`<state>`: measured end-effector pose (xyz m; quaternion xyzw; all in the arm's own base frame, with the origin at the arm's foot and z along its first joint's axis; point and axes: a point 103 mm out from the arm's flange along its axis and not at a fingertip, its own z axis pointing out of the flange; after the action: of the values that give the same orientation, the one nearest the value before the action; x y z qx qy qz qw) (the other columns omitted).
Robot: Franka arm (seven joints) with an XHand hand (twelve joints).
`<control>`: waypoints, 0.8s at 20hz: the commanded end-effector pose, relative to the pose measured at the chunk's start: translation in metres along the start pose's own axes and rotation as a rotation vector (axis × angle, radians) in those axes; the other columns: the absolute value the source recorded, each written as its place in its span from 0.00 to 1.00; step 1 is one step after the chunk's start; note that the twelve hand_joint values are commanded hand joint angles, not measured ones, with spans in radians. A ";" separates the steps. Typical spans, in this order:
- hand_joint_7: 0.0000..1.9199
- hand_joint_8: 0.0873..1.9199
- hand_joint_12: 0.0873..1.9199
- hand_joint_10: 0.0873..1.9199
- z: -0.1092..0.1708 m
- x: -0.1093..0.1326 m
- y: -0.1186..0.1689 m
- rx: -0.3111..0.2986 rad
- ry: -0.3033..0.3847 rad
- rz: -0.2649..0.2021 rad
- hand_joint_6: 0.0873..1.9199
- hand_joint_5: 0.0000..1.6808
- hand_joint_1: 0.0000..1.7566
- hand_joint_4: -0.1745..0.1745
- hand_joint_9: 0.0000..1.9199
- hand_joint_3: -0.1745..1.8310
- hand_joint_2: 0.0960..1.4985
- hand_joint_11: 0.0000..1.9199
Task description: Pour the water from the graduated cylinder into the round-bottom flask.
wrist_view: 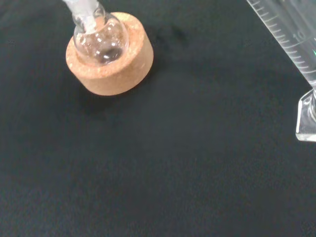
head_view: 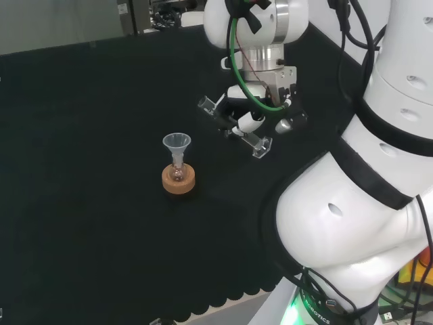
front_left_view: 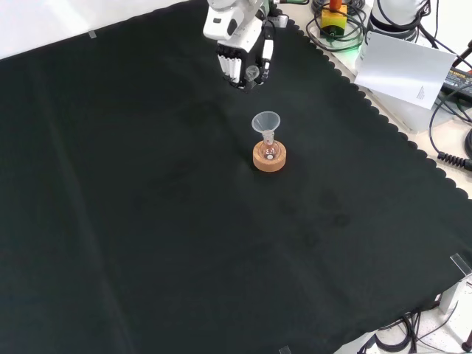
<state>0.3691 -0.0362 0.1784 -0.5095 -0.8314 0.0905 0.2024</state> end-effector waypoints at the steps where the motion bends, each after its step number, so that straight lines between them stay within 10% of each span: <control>1: 0.49 0.55 0.37 0.08 0.000 0.004 -0.003 0.169 -0.059 -0.012 0.56 0.54 0.71 0.00 0.70 0.09 0.75 0.62; 16: 0.49 0.55 0.37 0.07 0.002 0.011 -0.002 0.331 -0.110 0.024 0.56 0.54 0.71 0.00 0.70 0.09 0.75 0.62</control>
<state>0.3640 -0.0185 0.1797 -0.4694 -0.8298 0.1995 0.2263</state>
